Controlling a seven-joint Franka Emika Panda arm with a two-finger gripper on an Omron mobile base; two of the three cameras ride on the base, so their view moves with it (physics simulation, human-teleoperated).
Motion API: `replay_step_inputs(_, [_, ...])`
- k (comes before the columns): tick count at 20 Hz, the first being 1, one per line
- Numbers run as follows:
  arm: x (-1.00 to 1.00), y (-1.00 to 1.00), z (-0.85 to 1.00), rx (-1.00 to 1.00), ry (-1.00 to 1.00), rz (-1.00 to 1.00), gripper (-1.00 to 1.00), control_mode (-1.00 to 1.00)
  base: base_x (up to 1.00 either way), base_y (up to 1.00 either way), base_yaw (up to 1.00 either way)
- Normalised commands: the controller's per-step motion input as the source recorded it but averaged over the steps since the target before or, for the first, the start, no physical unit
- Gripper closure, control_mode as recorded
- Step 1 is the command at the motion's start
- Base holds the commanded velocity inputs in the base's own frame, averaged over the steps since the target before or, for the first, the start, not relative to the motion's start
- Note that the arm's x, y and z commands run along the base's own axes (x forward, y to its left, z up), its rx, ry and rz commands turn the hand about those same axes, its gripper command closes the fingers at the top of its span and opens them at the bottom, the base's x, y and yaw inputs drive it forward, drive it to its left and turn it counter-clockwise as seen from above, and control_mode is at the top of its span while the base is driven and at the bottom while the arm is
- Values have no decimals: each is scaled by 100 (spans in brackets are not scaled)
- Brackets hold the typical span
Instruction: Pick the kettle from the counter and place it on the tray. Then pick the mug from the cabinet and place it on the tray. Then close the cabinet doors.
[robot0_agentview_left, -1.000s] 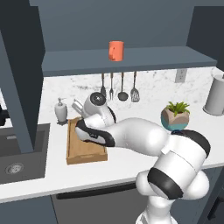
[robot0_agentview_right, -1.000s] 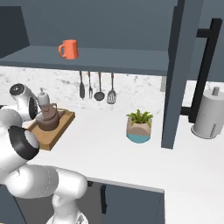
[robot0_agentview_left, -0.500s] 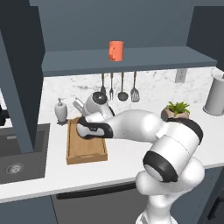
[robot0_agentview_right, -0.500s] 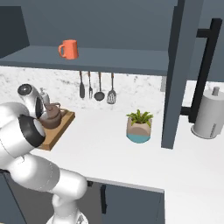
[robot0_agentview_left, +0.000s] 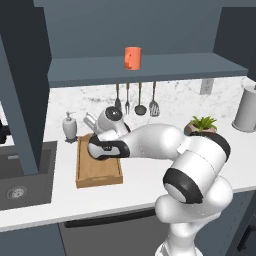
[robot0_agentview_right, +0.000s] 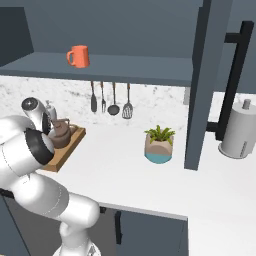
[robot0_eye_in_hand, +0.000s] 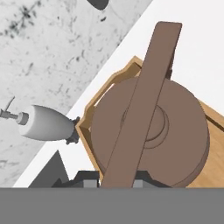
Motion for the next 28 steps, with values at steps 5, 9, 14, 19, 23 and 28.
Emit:
replay_step_inputs(5, [0, 2, -2, 0, 0, 0, -100, -100, 0, 0, 0])
replay_step_inputs(9, [0, 3, -5, 0, 0, 0, -100, -100, 0, 0, 0])
replay_step_inputs(14, [0, 0, -2, 0, 0, 0, -100, -100, 0, 0, 0])
replay_step_inputs(19, [-2, 0, 1, 0, -1, 0, -100, -100, 0, 0, 0])
replay_step_inputs(23, [-22, 0, 28, 0, -4, 0, -100, -100, 0, 0, 0])
replay_step_inputs(28, [-26, 1, 44, -4, -3, 0, -100, -100, 0, 0, 0])
